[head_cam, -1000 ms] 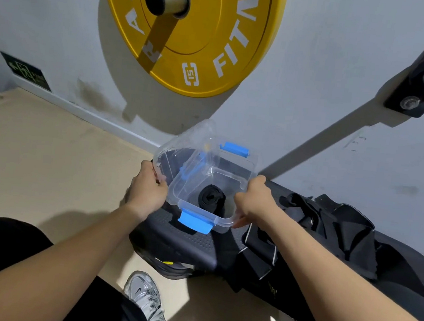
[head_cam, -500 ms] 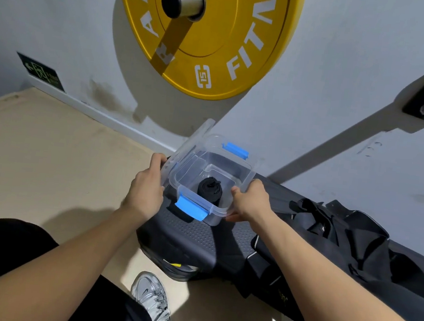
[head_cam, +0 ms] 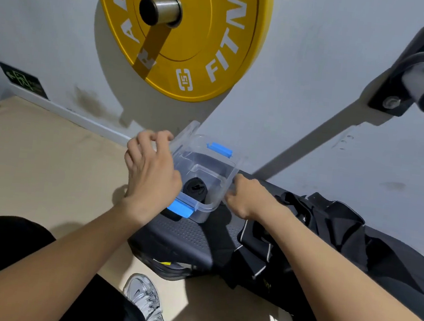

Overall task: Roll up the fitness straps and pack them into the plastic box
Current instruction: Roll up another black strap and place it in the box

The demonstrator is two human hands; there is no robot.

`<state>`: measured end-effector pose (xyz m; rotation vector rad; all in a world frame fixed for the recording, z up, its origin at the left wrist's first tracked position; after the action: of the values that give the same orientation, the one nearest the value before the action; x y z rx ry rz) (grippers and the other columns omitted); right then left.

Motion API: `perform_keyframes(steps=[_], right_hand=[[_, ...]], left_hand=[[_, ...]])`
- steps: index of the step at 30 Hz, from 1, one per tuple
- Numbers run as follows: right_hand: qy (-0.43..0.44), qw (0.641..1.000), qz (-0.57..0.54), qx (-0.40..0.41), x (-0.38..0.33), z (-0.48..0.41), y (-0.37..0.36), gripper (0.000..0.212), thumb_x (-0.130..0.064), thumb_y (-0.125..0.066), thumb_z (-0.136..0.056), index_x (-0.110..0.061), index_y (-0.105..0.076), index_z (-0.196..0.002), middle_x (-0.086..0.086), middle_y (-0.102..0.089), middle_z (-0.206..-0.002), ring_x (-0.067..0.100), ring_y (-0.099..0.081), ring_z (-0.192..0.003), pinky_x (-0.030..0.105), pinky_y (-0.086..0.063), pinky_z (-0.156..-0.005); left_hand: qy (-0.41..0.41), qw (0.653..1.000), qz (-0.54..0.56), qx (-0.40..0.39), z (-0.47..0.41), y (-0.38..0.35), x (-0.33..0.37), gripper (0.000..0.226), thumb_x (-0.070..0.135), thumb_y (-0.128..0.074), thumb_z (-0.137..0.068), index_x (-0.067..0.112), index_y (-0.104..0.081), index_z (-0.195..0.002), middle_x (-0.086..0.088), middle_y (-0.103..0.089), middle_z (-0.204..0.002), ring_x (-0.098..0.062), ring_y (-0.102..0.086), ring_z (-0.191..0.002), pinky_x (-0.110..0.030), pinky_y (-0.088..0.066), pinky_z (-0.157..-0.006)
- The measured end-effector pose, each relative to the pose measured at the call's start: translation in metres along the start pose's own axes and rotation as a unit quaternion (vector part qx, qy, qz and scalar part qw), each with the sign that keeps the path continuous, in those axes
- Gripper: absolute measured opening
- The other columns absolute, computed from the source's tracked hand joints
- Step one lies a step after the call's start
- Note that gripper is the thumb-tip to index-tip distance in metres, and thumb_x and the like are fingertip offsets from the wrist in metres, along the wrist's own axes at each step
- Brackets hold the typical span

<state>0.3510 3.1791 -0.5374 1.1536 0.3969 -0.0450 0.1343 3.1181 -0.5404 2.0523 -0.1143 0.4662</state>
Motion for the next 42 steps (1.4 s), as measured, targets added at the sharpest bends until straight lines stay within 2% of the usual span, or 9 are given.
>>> perform_keyframes(steps=[3,6,13,18,23,30,35,38,42], right_hand=[[0.085,0.987,0.115,-0.067,0.020,0.031,0.015,0.050,-0.018,-0.049,-0.098,-0.023,-0.054,-0.148,0.017,-0.069,-0.132,0.038,-0.065,-0.121,0.044,-0.055,-0.093],[0.057,0.988,0.139,-0.043,0.058,0.067,0.029,0.028,-0.019,-0.047,-0.098,-0.014,-0.072,-0.110,0.014,-0.075,-0.108,0.038,-0.068,-0.105,0.044,-0.058,-0.089],[-0.093,0.989,0.110,0.032,0.175,0.143,0.059,0.020,-0.013,-0.051,-0.091,-0.019,-0.069,-0.098,0.008,-0.072,-0.101,0.033,-0.069,-0.093,0.046,-0.062,-0.081],[-0.144,0.981,0.133,0.009,0.221,0.168,0.037,0.021,-0.016,-0.056,-0.089,-0.021,-0.068,-0.107,0.005,-0.067,-0.106,0.032,-0.067,-0.093,0.037,-0.053,-0.072],[-0.174,0.975,0.140,0.002,0.240,0.166,0.014,0.016,-0.021,-0.063,-0.092,-0.015,-0.058,-0.106,0.008,-0.058,-0.107,0.034,-0.061,-0.094,0.037,-0.049,-0.074],[-0.355,0.935,0.010,0.008,0.263,0.161,0.009,0.059,-0.010,-0.061,-0.090,-0.008,-0.026,-0.138,0.029,-0.026,-0.140,0.047,-0.052,-0.110,0.048,-0.057,-0.101],[-0.429,0.903,-0.005,-0.023,0.276,0.154,0.002,0.087,-0.017,-0.066,-0.089,-0.016,-0.008,-0.154,0.032,-0.001,-0.158,0.069,-0.037,-0.133,0.067,-0.044,-0.110],[-0.430,0.902,-0.005,-0.037,0.277,0.150,0.009,0.102,-0.026,-0.076,-0.085,-0.007,-0.010,-0.162,0.029,-0.030,-0.156,0.056,-0.048,-0.131,0.052,-0.050,-0.107],[-0.370,0.925,0.050,0.067,0.267,0.146,0.038,0.050,-0.019,-0.068,-0.083,-0.011,-0.046,-0.128,0.017,-0.057,-0.135,0.044,-0.050,-0.129,0.047,-0.044,-0.106]], left_hand=[[-0.139,0.985,0.064,-0.086,0.004,0.013,0.057,0.031,0.010,-0.060,-0.083,0.022,-0.049,-0.109,0.000,-0.048,-0.111,-0.027,-0.047,-0.104,-0.039,-0.040,-0.083],[-0.192,0.933,0.038,-0.301,0.021,-0.002,0.106,0.015,0.020,-0.057,-0.094,0.022,-0.057,-0.108,0.000,-0.057,-0.109,-0.029,-0.058,-0.104,-0.043,-0.050,-0.084],[-0.180,0.837,-0.014,-0.516,0.086,-0.062,0.179,0.053,0.057,-0.063,-0.098,0.016,-0.055,-0.130,-0.007,-0.064,-0.124,-0.034,-0.061,-0.109,-0.045,-0.055,-0.089],[-0.177,0.824,-0.083,-0.531,0.128,-0.096,0.199,0.053,0.050,-0.061,-0.104,0.008,-0.047,-0.133,-0.018,-0.061,-0.134,-0.043,-0.062,-0.123,-0.043,-0.049,-0.086],[-0.228,0.811,-0.129,-0.522,0.113,-0.096,0.215,0.013,0.014,-0.054,-0.105,0.012,-0.045,-0.096,-0.017,-0.057,-0.118,-0.042,-0.064,-0.112,-0.041,-0.044,-0.078],[-0.281,0.818,-0.215,-0.454,0.074,-0.080,0.223,0.027,0.004,-0.055,-0.100,0.013,-0.060,-0.125,-0.010,-0.062,-0.122,-0.033,-0.062,-0.105,-0.040,-0.049,-0.079],[-0.379,0.731,-0.297,-0.484,0.071,-0.078,0.236,0.028,0.018,-0.053,-0.106,0.018,-0.058,-0.134,-0.010,-0.062,-0.127,-0.034,-0.067,-0.110,-0.040,-0.046,-0.078],[-0.416,0.685,-0.303,-0.515,0.071,-0.079,0.247,0.033,0.026,-0.048,-0.110,0.018,-0.056,-0.140,-0.011,-0.061,-0.132,-0.033,-0.064,-0.102,-0.042,-0.047,-0.077],[-0.428,0.724,-0.171,-0.513,0.064,-0.082,0.266,0.030,0.028,-0.047,-0.109,0.022,-0.058,-0.137,-0.008,-0.063,-0.132,-0.034,-0.064,-0.114,-0.047,-0.056,-0.094]])
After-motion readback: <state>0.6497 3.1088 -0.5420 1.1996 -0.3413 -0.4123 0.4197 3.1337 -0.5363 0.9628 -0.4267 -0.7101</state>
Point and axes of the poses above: each hand's wrist, its own z-axis away from the middle knuckle, its own y-axis out of the back of the hand, x = y × z, the point moved 1 cm from there along -z, towards the middle knuckle
